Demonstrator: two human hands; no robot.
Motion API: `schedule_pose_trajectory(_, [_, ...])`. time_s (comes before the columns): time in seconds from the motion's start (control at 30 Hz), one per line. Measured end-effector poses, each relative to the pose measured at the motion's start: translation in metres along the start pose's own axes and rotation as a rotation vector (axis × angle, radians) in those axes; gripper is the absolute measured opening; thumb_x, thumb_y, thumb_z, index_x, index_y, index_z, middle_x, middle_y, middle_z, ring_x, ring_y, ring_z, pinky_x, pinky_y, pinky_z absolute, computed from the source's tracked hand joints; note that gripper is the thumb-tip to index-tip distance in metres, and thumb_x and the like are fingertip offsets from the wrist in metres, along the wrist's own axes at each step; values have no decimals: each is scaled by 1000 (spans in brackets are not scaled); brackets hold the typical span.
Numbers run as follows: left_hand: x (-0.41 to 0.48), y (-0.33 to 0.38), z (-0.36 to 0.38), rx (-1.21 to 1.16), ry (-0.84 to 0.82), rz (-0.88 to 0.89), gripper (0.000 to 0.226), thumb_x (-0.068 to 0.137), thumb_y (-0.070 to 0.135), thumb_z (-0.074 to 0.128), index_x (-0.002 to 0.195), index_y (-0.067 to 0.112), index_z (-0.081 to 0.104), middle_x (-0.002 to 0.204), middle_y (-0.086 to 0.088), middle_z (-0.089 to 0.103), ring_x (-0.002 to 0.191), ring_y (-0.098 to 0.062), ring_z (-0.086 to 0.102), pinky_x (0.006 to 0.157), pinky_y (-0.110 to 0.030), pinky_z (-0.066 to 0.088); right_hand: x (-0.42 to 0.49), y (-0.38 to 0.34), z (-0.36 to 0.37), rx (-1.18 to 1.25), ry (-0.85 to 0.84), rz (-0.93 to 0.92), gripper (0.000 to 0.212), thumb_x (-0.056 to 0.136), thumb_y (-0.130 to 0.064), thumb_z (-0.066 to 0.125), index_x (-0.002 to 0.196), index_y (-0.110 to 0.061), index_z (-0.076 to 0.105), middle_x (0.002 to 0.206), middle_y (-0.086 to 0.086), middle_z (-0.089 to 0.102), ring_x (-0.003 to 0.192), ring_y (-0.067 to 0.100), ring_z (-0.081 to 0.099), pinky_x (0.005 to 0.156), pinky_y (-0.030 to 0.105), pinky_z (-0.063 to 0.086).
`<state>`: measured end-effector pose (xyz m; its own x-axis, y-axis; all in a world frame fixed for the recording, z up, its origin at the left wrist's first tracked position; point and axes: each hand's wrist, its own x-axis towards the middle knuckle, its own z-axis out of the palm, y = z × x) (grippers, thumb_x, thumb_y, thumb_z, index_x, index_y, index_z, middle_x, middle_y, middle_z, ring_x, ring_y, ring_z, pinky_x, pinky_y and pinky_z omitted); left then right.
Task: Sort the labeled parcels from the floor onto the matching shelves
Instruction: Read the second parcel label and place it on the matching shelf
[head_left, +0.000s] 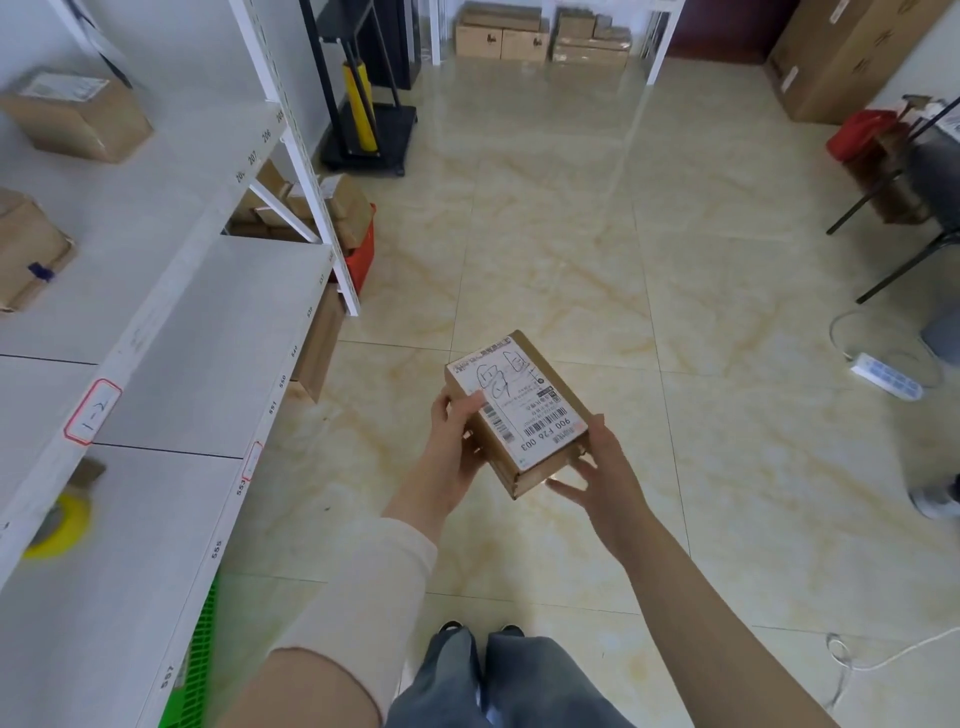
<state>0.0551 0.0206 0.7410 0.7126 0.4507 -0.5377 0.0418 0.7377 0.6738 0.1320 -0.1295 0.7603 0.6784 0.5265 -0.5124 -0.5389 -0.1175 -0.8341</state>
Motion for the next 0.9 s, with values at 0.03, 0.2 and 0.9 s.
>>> schedule_pose_trajectory(0.03, [-2,0,2,26,-21,20,78,68,29,69,136,18,32,110,-12,62,101,-29,57,87,-40,50,0,-3,-1,82,-39,56,39,90,-48,48,120,-24,57,117,4,56,114,24,57,86,44,54])
schedule_pose_trajectory(0.2, [-3,9,-2,275,-20,70,54,92,32,55,141,19,37,116,-4,62,118,-27,55,98,-38,47,4,-8,-15,106,16,63,20,92,-30,47,102,-17,59,95,8,60,90,26,60,77,41,53])
schedule_pose_trajectory(0.9, [-35,22,-31,654,-238,-13,57,61,53,67,114,41,53,138,-3,53,127,-25,51,111,-48,37,17,-33,-40,-387,-380,36,74,70,-30,66,141,-23,43,118,5,67,115,27,59,99,40,45])
